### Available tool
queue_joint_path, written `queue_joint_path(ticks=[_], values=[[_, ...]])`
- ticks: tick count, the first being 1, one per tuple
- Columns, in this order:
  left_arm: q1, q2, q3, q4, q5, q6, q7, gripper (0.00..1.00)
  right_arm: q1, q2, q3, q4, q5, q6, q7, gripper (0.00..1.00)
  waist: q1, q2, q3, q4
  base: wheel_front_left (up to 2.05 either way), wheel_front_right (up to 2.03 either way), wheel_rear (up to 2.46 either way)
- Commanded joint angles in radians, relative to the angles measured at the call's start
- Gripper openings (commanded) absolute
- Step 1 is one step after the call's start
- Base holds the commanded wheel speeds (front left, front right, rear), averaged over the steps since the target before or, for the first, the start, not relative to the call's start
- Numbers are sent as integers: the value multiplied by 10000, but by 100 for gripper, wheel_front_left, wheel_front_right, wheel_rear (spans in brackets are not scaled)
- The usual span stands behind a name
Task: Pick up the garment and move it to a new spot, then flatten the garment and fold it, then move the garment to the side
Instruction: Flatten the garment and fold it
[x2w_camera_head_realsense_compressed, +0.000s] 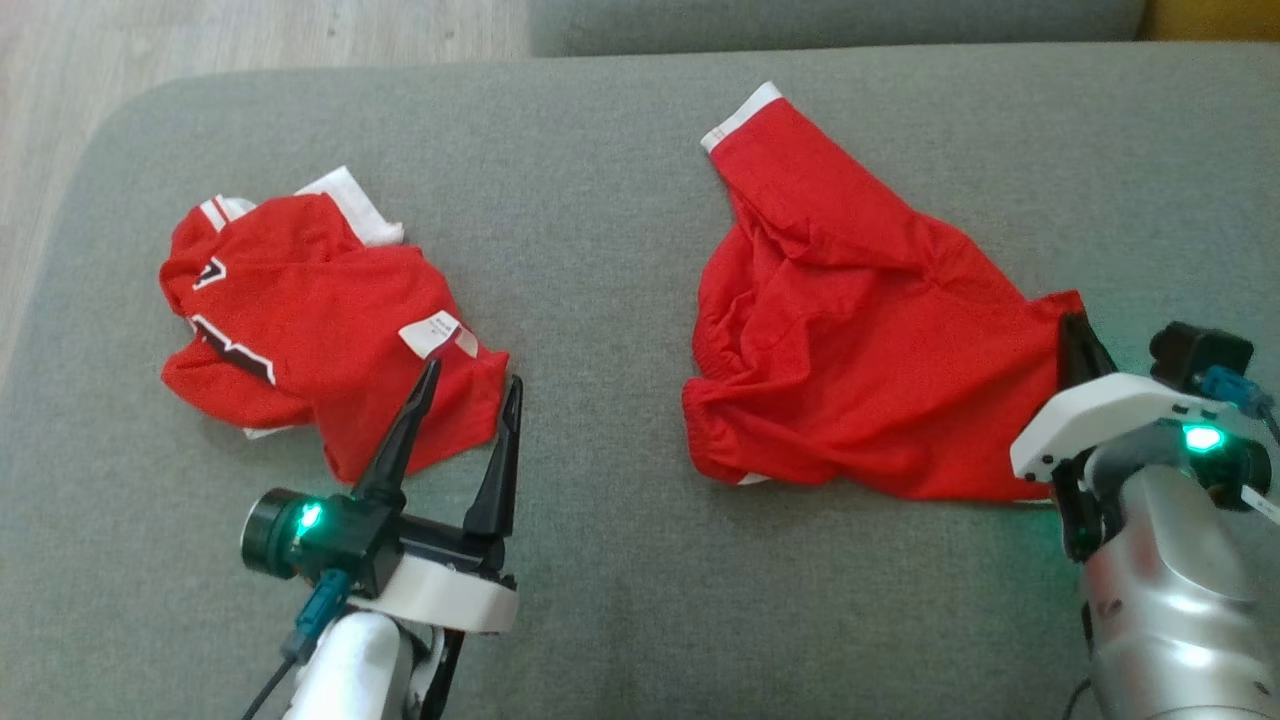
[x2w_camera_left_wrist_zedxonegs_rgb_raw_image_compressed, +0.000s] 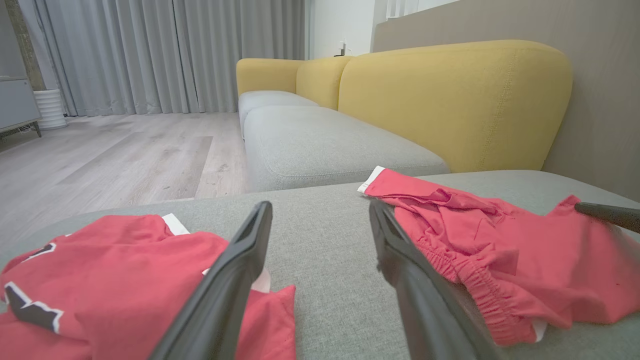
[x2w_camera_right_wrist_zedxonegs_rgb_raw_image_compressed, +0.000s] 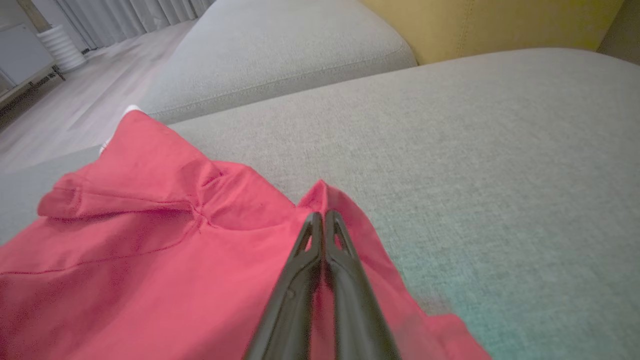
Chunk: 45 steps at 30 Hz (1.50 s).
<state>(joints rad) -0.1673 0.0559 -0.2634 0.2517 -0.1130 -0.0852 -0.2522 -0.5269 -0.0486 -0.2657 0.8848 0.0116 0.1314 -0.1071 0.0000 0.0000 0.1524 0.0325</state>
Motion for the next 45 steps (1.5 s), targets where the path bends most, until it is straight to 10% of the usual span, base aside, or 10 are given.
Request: queue_joint_path(ticks=[1,16,32,33,34,45], values=[[-286,25,289,-288,111,24,-95,100,-464,-16,300,-375,75,-7,-151,0,0,0,-106,-45,0,0,0],[-289,-6,115,-408,102,4,-95,100,-1441,-16,-663,-1367,-476,-7,1997,0,0,0,-128,405,0,0,0],[-837,-36,-197,-444,37,-63,-95,100,-3027,-19,-3485,-703,-3619,-7,2611,0,0,0,549,1073,0,0,0],[-861,-38,-211,-431,37,-65,-95,100,-3088,-47,-3581,-671,-3876,-7,2479,91,0,0,557,1093,0,0,0],[-881,-39,-222,-417,36,-64,-95,100,-3127,-79,-3654,-639,-4138,-7,2342,100,0,0,550,1106,0,0,0],[-649,-45,-101,-453,38,54,-95,100,-3078,-23,-2279,673,-3341,-7,-1039,100,0,0,-107,502,0,0,0]])
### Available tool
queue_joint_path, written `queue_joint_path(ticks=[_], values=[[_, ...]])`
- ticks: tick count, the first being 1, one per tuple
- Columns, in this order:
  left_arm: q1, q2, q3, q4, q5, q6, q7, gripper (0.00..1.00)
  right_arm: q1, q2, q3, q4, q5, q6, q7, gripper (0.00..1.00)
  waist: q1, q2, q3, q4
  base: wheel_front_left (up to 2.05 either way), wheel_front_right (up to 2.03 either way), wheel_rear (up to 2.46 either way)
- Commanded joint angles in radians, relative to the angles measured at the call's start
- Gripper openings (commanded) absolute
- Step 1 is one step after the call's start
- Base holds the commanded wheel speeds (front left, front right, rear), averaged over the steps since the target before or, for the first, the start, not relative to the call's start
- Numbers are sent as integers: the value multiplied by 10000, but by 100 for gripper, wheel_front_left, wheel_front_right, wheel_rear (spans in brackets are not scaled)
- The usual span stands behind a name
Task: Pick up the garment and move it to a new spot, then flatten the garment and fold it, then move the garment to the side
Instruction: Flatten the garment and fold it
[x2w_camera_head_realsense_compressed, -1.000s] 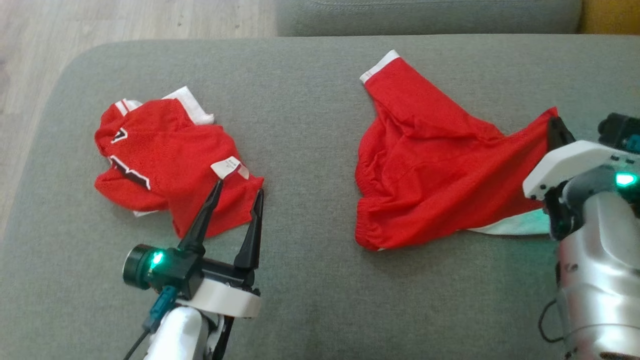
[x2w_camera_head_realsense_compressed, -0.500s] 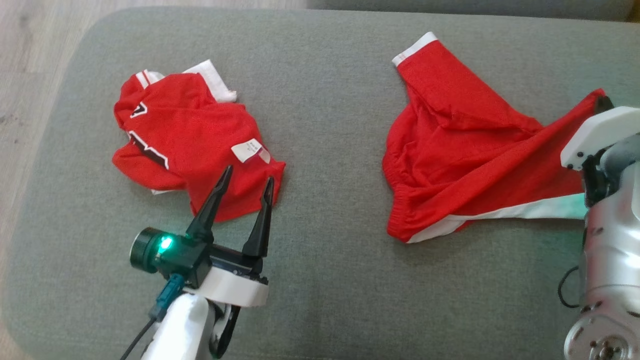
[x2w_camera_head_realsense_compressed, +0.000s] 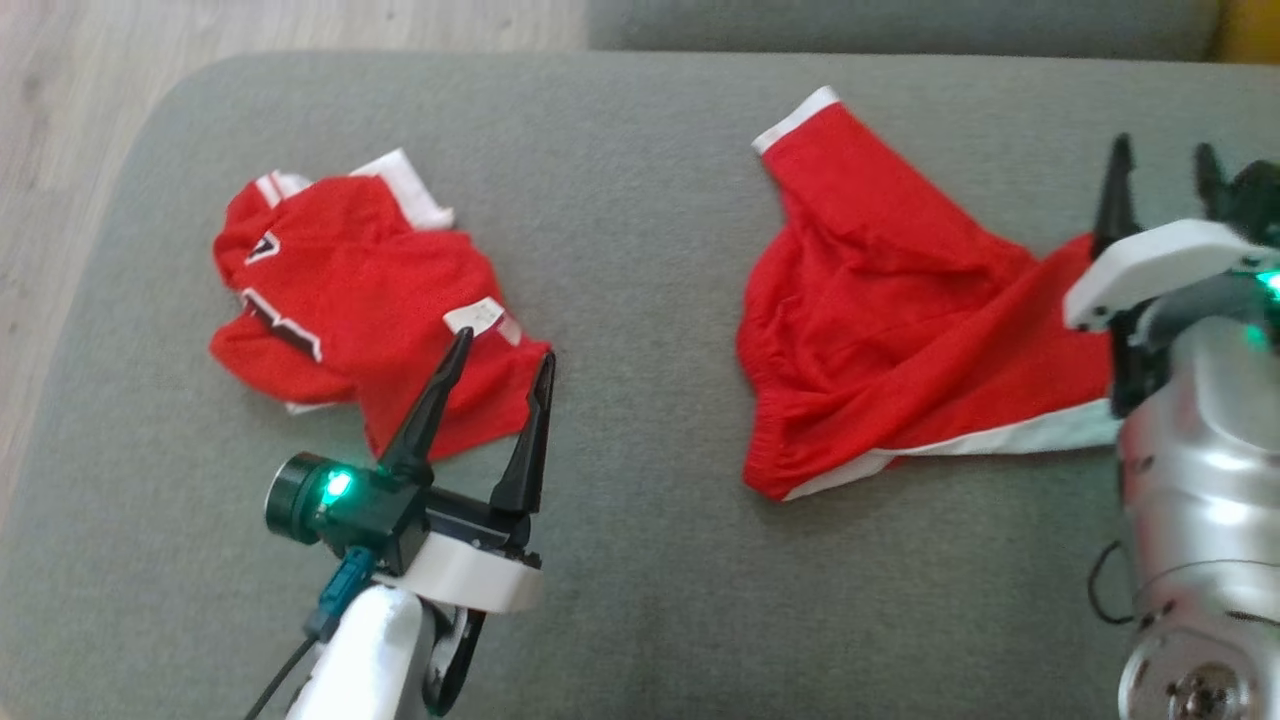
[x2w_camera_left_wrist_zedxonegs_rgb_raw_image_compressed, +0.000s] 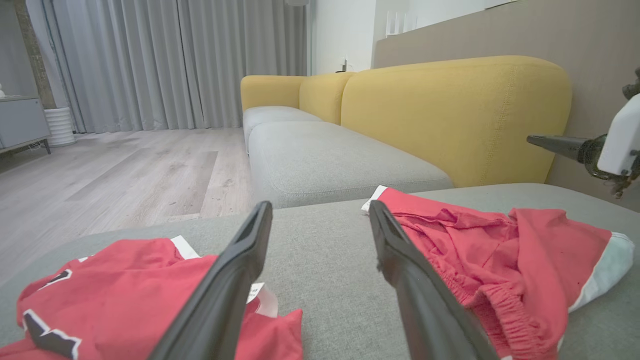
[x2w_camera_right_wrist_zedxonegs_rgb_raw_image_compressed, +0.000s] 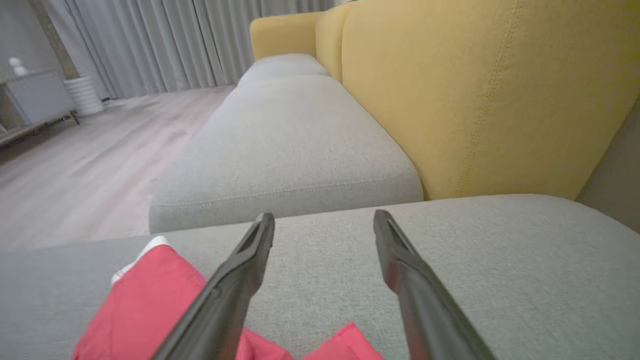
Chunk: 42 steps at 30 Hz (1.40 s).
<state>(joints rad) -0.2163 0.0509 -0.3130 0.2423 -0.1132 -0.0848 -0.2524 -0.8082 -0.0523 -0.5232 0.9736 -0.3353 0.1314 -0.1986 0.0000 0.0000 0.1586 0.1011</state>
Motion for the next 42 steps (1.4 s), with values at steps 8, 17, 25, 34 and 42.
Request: queue_joint_path(ticks=[8,17,25,34,42], values=[[169,33,574,-457,49,119,-94,100,1722,18,3741,-1699,3942,-7,-626,100,0,0,-596,-1106,0,0,0],[293,31,475,-487,88,58,-94,100,5633,19,5347,-5226,5950,-7,-630,100,0,0,-625,-1657,0,0,0],[224,18,175,-392,103,-26,-94,100,6290,19,5453,-5835,6054,-7,-631,100,0,0,-497,-1678,0,0,0],[14,279,-1187,517,-7,-400,42,100,6199,20,5230,-6209,6017,-7,-631,100,0,0,-86,-1806,0,0,0],[-854,973,-3127,1435,-731,-454,901,100,6020,20,5359,-6366,6173,-7,-632,100,0,0,469,-2114,0,0,0]])
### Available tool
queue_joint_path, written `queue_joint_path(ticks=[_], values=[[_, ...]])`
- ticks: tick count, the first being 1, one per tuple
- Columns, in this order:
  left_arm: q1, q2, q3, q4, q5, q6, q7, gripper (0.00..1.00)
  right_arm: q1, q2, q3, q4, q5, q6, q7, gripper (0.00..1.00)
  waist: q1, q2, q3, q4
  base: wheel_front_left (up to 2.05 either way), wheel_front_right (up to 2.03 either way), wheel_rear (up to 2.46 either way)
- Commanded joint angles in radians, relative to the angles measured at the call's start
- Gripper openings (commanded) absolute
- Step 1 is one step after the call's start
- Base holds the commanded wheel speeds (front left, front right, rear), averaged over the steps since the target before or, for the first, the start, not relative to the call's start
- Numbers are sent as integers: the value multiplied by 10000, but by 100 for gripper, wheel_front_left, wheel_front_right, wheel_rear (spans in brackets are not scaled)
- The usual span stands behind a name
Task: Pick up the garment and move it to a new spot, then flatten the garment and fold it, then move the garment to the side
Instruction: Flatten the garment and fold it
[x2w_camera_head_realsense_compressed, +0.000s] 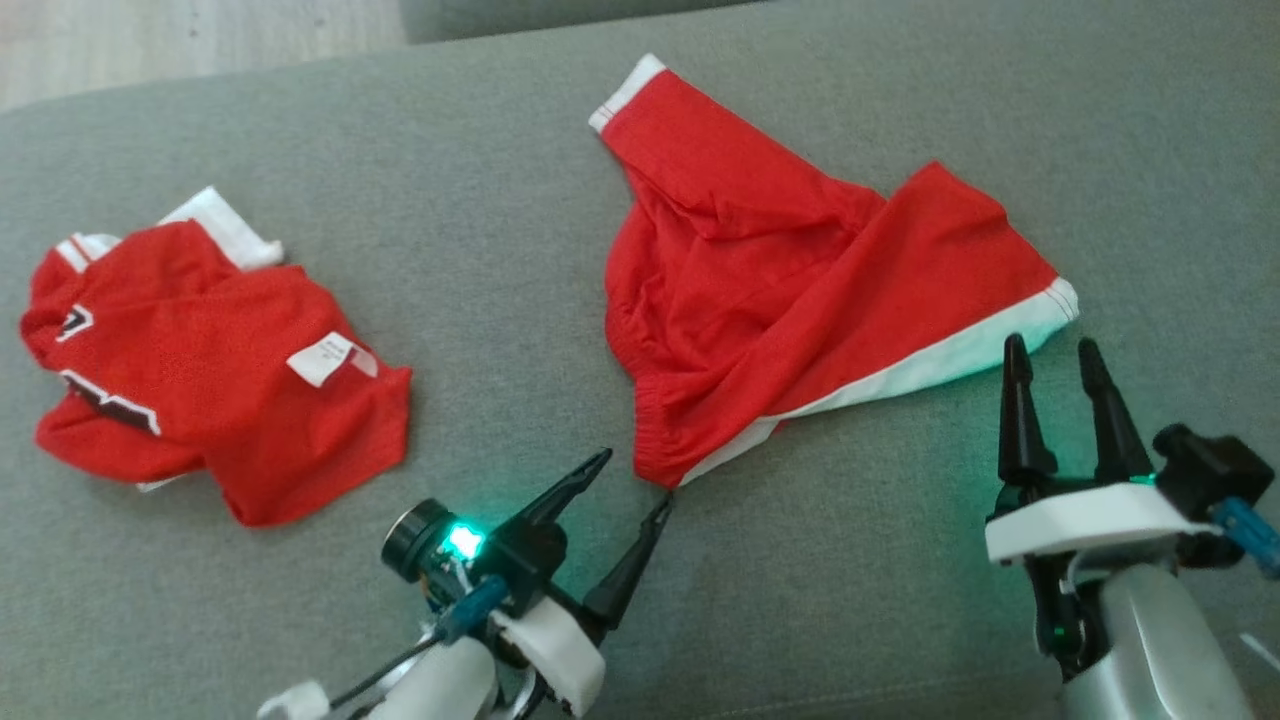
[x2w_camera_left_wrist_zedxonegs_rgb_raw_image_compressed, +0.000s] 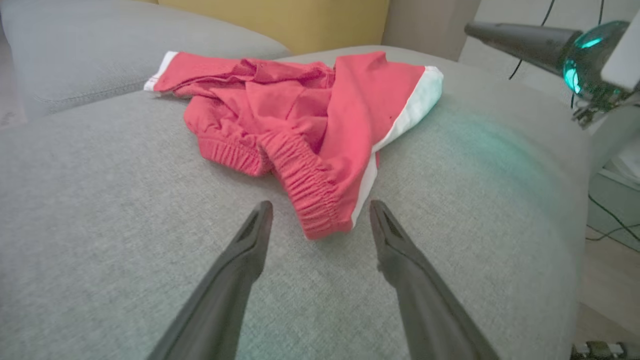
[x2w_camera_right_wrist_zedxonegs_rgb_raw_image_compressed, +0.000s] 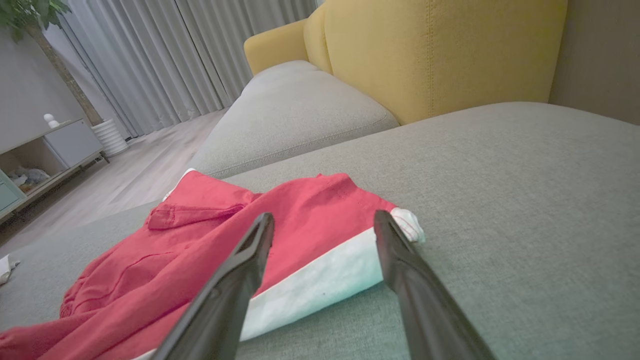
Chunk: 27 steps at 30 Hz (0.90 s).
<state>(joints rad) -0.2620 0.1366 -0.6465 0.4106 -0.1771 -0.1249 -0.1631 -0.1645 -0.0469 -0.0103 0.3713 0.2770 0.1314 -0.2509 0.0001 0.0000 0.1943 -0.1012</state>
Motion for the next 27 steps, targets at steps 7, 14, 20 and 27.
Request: queue_joint_path(ticks=[7,14,20,27], values=[[-1267,391,-759,555,-379,-56,-15,100,-606,-34,256,-407,128,-7,-108,100,-1,0,449,-314,0,0,0],[-1821,277,-1390,1184,-554,-56,-263,100,-774,-34,350,-421,186,-7,-108,100,-1,0,642,-563,0,0,0],[-2148,88,-1489,1679,-588,-56,-510,100,-869,-34,340,-410,139,-7,-108,100,-1,0,763,-638,0,0,0],[-2244,-8,-1412,1980,-688,70,-730,0,-988,-34,310,-248,11,-7,-108,100,-1,0,711,-567,0,0,0]])
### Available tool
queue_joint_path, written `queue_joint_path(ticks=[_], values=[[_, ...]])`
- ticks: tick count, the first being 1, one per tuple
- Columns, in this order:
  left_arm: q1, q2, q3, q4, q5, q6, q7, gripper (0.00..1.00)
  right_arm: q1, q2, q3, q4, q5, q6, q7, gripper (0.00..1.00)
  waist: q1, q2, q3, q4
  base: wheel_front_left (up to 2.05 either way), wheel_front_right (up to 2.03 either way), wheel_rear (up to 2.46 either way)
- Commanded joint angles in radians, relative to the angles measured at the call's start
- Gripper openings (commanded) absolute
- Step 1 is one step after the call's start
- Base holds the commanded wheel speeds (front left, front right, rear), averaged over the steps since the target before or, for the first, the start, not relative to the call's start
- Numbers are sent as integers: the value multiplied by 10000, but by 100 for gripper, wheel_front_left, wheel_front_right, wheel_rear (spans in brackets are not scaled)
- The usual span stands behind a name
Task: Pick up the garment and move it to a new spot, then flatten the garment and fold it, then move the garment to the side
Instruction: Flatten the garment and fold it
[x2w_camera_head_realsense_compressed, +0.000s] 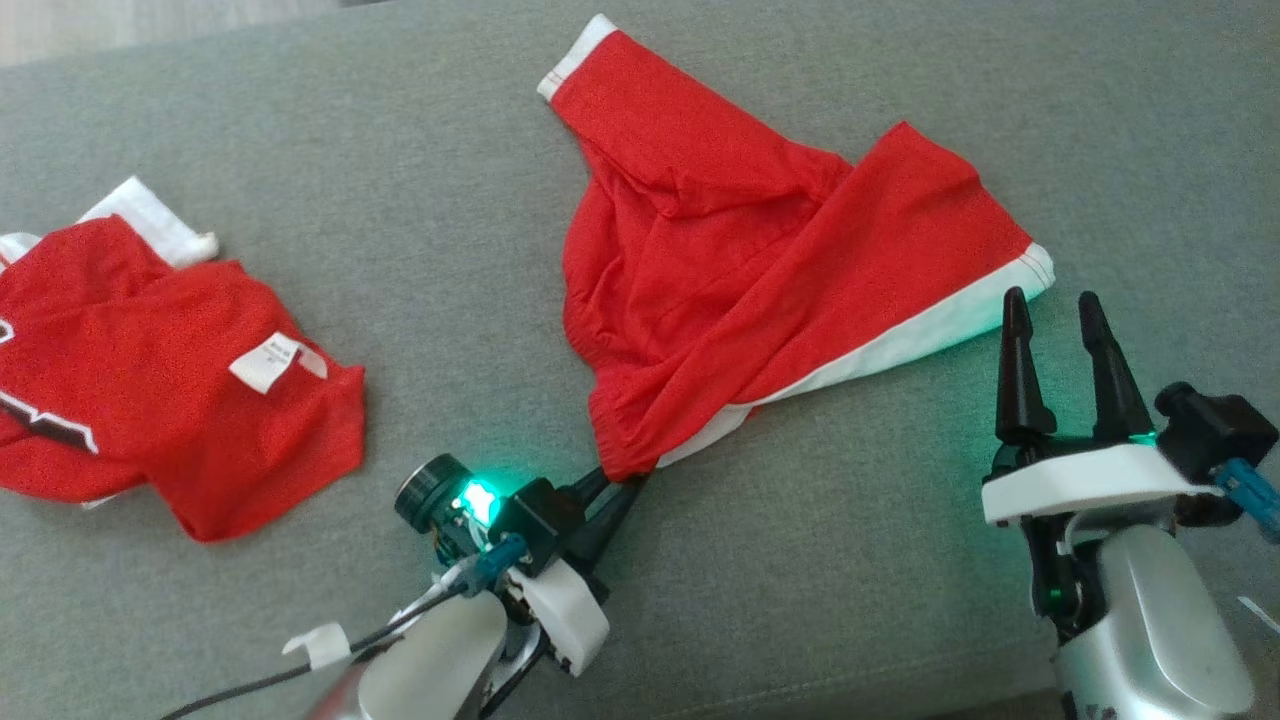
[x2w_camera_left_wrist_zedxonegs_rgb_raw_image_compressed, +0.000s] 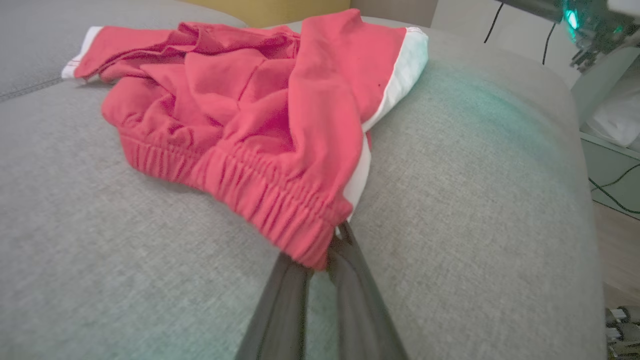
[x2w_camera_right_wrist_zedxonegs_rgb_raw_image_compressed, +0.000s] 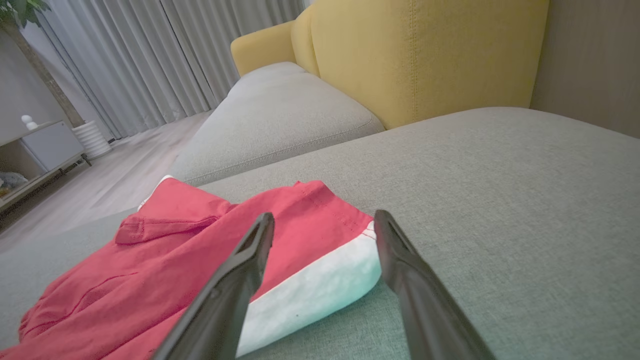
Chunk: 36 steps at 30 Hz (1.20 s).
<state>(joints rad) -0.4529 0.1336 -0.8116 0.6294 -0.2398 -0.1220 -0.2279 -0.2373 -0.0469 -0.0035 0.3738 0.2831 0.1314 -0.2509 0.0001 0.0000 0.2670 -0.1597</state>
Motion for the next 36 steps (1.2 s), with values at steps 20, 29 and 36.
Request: queue_joint_path(ticks=[20,29,36], values=[[24,175,672,-1392,-90,632,-335,0,-1859,-34,-1544,3137,-2011,-7,1554,100,-1,0,-458,1002,0,0,0],[76,284,713,-1549,-82,650,-337,0,-2049,-33,-1382,3604,-2255,-7,1336,0,-1,0,-447,884,0,0,0],[161,398,747,-1412,-177,655,-338,0,-1952,-33,-1301,3395,-2287,-7,1040,0,-1,0,-664,689,0,0,0]])
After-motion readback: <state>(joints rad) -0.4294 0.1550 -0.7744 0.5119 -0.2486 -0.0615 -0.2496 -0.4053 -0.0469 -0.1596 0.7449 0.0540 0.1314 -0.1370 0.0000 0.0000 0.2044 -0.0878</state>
